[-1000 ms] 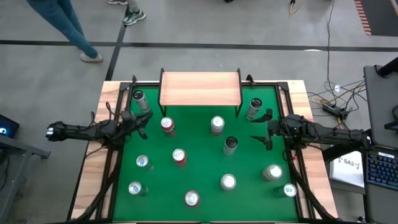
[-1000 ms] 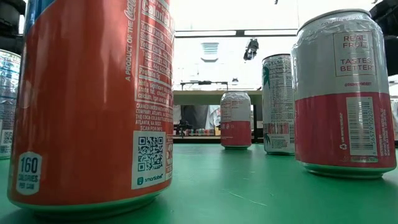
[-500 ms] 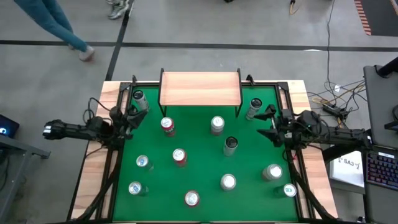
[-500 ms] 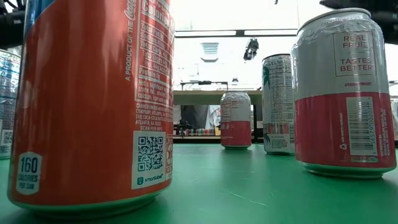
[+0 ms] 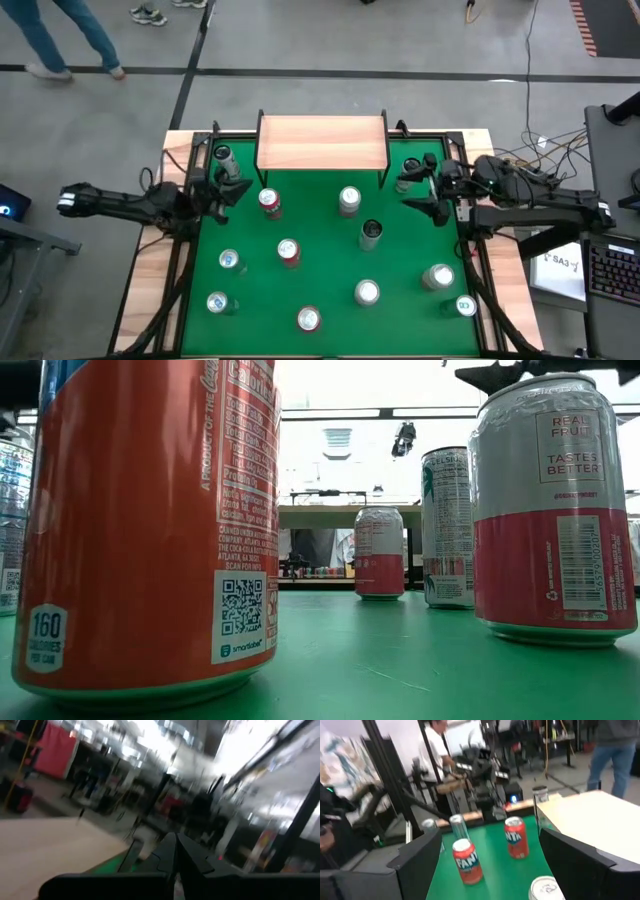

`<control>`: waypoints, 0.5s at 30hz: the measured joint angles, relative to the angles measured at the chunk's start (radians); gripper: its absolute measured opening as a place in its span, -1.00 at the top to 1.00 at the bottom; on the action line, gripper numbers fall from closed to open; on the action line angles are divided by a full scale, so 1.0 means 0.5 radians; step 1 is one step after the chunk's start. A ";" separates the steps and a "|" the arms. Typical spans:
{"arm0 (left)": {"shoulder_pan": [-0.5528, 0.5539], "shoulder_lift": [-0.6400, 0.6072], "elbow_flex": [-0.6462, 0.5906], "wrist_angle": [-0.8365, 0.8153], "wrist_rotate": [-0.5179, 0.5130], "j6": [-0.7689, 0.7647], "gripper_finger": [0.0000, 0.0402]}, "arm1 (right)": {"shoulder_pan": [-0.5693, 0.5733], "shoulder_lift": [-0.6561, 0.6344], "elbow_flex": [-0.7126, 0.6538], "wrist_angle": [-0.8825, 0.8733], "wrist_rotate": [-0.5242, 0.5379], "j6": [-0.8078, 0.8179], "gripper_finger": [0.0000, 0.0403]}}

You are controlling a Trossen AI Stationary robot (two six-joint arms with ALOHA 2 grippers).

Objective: Place canned beverage on shelf
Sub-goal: Put the bottom orange soda can on the shelf

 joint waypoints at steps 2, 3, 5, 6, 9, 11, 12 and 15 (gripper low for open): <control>0.000 0.041 0.166 -0.360 0.002 0.000 1.00 | 0.000 0.069 0.105 -0.070 0.000 0.010 -0.63; 0.000 0.062 0.259 -0.563 0.002 -0.010 1.00 | 0.000 0.103 0.154 -0.123 0.000 0.020 -0.63; 0.000 0.115 0.440 -0.950 0.001 -0.038 1.00 | 0.005 0.172 0.251 -0.226 0.000 0.038 -0.63; -0.001 0.144 0.523 -1.108 -0.015 -0.043 1.00 | 0.013 0.211 0.292 -0.275 -0.001 0.051 -0.63; -0.002 0.227 0.704 -1.428 -0.076 -0.035 1.00 | 0.059 0.311 0.405 -0.353 -0.009 0.073 -0.63; -0.009 0.278 0.771 -1.495 -0.084 0.001 1.00 | 0.111 0.385 0.465 -0.367 -0.016 0.073 -0.63; -0.020 0.298 0.790 -1.500 -0.085 0.021 1.00 | 0.144 0.424 0.491 -0.378 -0.017 0.073 -0.63; -0.079 0.354 0.827 -1.503 -0.085 0.060 1.00 | 0.255 0.552 0.578 -0.386 -0.016 0.069 -0.63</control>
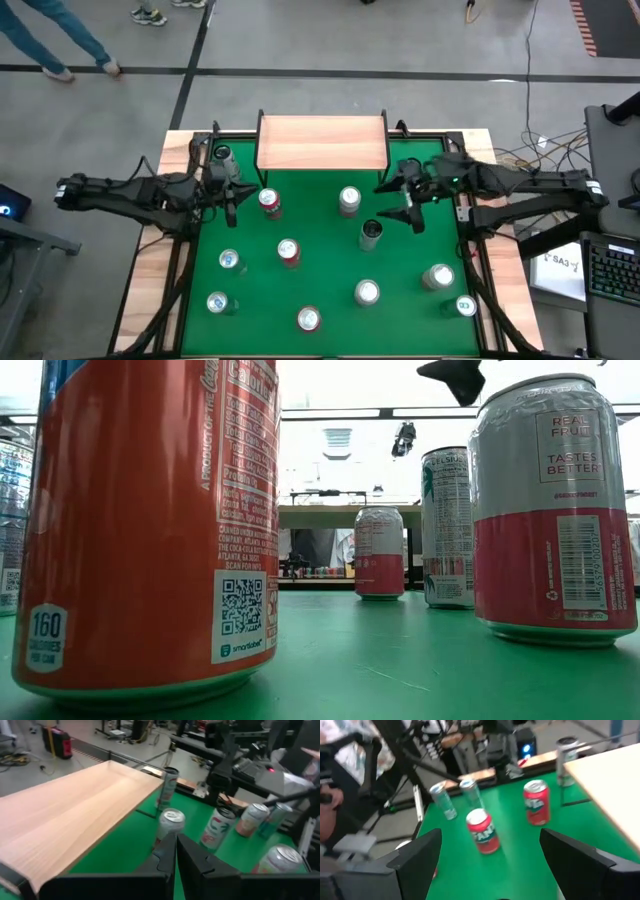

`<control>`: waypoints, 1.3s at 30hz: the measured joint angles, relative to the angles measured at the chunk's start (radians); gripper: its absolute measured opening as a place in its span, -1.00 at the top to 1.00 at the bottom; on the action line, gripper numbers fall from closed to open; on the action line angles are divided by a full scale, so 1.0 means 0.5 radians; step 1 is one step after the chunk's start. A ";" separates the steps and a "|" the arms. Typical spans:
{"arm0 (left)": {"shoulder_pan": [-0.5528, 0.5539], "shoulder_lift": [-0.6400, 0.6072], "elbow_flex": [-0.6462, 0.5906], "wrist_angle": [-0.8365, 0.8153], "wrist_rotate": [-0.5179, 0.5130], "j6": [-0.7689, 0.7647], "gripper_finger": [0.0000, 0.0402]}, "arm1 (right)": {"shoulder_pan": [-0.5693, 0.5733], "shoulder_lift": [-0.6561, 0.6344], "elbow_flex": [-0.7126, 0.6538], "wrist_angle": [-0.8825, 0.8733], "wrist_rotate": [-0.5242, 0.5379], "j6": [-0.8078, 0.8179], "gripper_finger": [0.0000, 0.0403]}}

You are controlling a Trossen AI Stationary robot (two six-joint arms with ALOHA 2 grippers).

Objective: Place canned beverage on shelf
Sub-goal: Put the bottom orange soda can on the shelf

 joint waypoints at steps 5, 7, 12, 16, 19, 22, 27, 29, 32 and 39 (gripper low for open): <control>-0.151 0.075 0.027 0.025 -0.003 0.018 1.00 | 0.171 0.207 0.210 -0.076 0.017 -0.020 -0.63; -0.232 0.104 0.027 0.106 -0.005 0.020 1.00 | 0.224 0.308 0.300 -0.130 0.020 -0.020 -0.63; -0.501 0.180 0.027 0.446 -0.005 0.155 1.00 | 0.326 0.552 0.568 -0.286 0.038 -0.020 -0.63; -0.676 0.210 0.033 0.567 -0.008 0.236 1.00 | 0.370 0.742 0.779 -0.476 0.038 -0.020 -0.63; -0.778 0.222 0.050 0.562 -0.106 0.226 1.00 | 0.395 0.875 0.926 -0.634 0.040 -0.019 -0.63; -0.859 0.234 0.051 0.546 -0.209 0.202 1.00 | 0.421 0.985 1.043 -0.745 0.038 -0.018 -0.63; -0.923 0.262 0.051 0.547 -0.237 0.125 1.00 | 0.489 1.150 1.180 -0.887 0.038 0.000 -0.63; -0.934 0.284 0.051 0.548 -0.237 0.096 1.00 | 0.529 1.196 1.212 -0.886 0.037 -0.012 -0.63; -0.939 0.325 0.051 0.553 -0.237 0.062 1.00 | 0.587 1.259 1.237 -0.924 0.031 -0.015 -0.63; -0.939 0.397 0.050 0.553 -0.231 0.029 1.00 | 0.691 1.365 1.242 -0.908 0.031 0.125 -0.63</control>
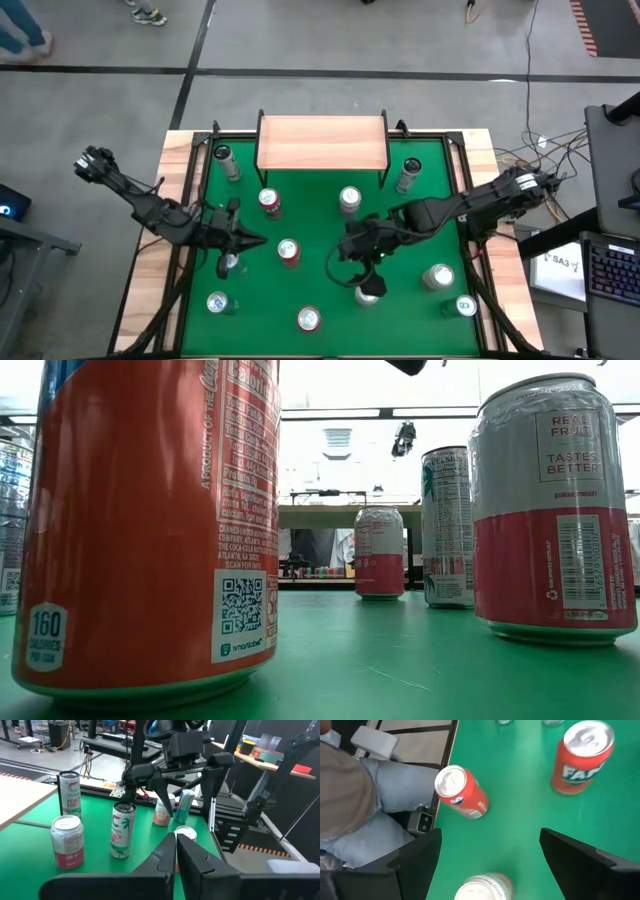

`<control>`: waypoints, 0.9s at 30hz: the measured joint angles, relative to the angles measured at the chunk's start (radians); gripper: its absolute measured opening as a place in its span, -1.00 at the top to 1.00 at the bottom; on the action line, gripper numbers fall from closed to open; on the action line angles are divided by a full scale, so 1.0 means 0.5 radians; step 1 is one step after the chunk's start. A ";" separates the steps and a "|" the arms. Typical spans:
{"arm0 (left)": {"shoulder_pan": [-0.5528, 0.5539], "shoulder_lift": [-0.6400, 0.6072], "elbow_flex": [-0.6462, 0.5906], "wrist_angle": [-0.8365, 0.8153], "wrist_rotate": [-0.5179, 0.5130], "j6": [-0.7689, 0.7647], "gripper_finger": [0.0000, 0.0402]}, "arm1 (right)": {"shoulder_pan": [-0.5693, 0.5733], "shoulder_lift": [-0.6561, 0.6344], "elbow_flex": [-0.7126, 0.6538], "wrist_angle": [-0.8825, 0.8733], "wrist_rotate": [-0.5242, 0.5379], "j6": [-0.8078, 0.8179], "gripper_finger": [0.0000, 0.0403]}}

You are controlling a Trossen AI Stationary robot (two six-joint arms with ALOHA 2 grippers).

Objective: Place canned beverage on shelf
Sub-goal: Put the bottom orange soda can on the shelf

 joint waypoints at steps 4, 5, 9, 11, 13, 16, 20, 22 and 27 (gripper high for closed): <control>0.001 0.029 -0.001 0.016 0.003 0.000 1.00 | 0.025 0.069 0.000 0.008 -0.001 0.119 -0.63; 0.001 0.034 -0.001 0.023 0.018 0.000 1.00 | 0.027 0.089 0.000 0.009 -0.001 0.148 -0.63; 0.001 0.055 0.004 0.037 0.031 0.001 1.00 | 0.026 0.161 0.000 0.022 0.001 0.147 -0.63; 0.001 0.060 0.013 0.041 0.032 0.025 1.00 | 0.026 0.206 0.000 0.031 0.001 0.153 -0.63; 0.002 0.061 0.028 0.039 0.027 0.082 1.00 | 0.026 0.237 0.000 0.053 -0.011 0.192 -0.63; 0.004 0.059 0.043 0.044 0.000 0.118 1.00 | 0.025 0.282 0.010 0.104 -0.029 0.242 -0.63; 0.004 0.055 0.092 0.043 -0.038 0.182 1.00 | 0.017 0.304 0.054 0.145 -0.031 0.135 -0.63; 0.004 0.055 0.125 0.045 -0.040 0.270 1.00 | 0.018 0.304 0.080 0.176 -0.031 0.121 -0.63; 0.004 0.056 0.181 0.038 -0.040 0.333 1.00 | 0.024 0.303 0.105 0.348 -0.031 0.156 -0.63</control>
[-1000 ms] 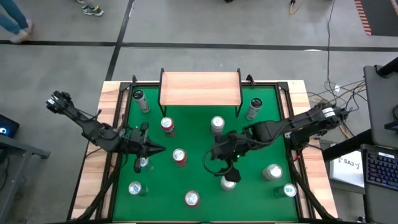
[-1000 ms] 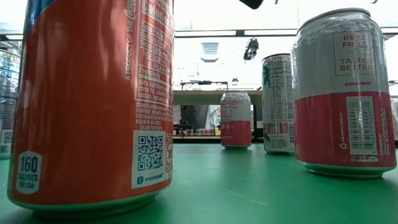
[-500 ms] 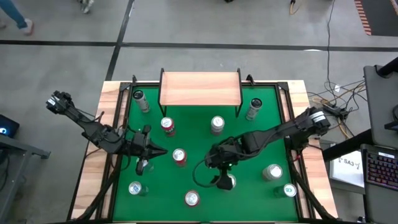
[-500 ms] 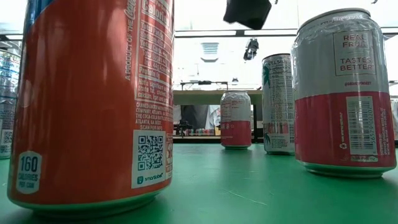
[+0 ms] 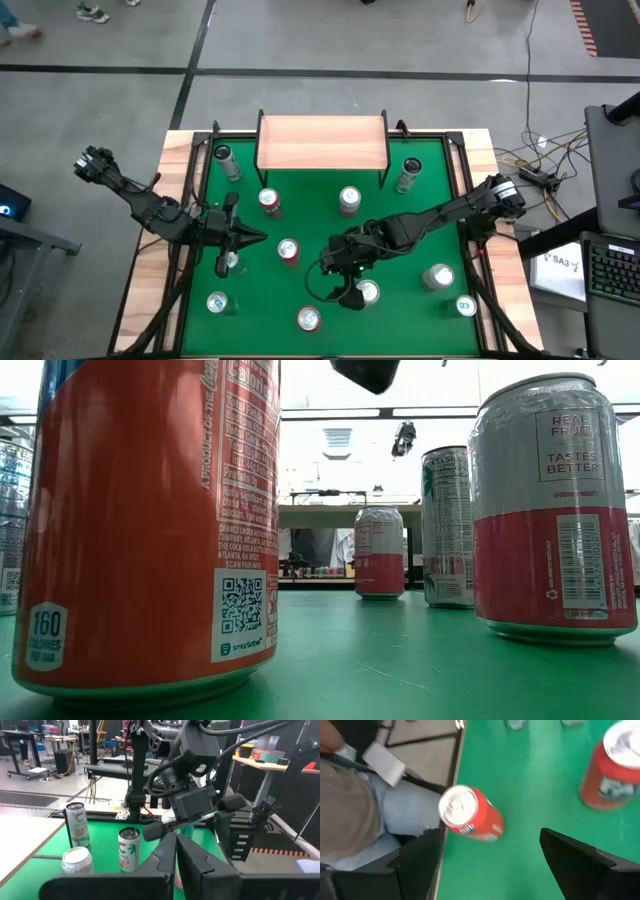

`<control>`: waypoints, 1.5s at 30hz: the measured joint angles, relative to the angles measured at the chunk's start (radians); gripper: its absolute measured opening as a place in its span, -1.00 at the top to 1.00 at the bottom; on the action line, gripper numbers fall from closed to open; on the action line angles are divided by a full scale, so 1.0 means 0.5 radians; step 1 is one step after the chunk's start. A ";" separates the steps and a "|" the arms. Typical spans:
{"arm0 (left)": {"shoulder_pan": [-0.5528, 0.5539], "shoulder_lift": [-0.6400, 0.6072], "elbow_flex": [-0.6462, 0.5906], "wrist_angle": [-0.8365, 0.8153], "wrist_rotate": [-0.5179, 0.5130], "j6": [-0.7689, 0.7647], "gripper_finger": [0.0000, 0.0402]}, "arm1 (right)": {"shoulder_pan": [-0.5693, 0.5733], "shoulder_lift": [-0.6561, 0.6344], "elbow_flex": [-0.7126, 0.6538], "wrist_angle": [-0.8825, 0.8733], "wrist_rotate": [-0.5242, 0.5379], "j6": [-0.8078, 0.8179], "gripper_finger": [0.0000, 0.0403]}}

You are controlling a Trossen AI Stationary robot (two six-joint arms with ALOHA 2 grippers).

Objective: Place canned beverage on shelf
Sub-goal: Put the bottom orange soda can on the shelf

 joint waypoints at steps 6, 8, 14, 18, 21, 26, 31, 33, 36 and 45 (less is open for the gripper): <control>0.000 0.002 0.015 -0.011 -0.001 0.041 1.00 | -0.002 0.001 0.000 0.203 0.010 -0.009 -0.63; 0.000 0.004 0.014 -0.027 -0.001 0.043 1.00 | -0.003 0.001 0.000 0.261 0.044 -0.010 -0.63; 0.000 0.035 0.012 -0.044 0.000 0.062 1.00 | -0.003 0.001 0.000 0.373 0.128 -0.013 -0.63; 0.000 0.043 0.012 -0.046 0.000 0.062 1.00 | 0.009 0.001 0.000 0.424 0.152 0.070 -0.63; 0.000 0.043 0.011 -0.058 0.000 0.063 1.00 | 0.068 0.002 0.000 0.460 0.253 0.100 -0.63; 0.000 0.039 0.012 -0.058 0.001 0.140 1.00 | 0.195 0.002 -0.001 0.476 0.529 0.097 -0.63; 0.000 0.026 0.022 -0.054 0.001 0.157 1.00 | 0.294 0.002 -0.001 0.455 0.753 0.095 -0.63; 0.000 0.025 0.023 -0.055 0.002 0.157 1.00 | 0.329 0.002 -0.001 0.417 0.757 0.093 -0.63; 0.000 0.025 0.023 -0.055 0.002 0.157 1.00 | 0.373 0.020 -0.001 0.364 0.755 0.091 -0.63; 0.000 0.018 0.023 -0.056 0.004 0.157 1.00 | 0.404 0.049 -0.003 0.321 0.735 0.122 -0.63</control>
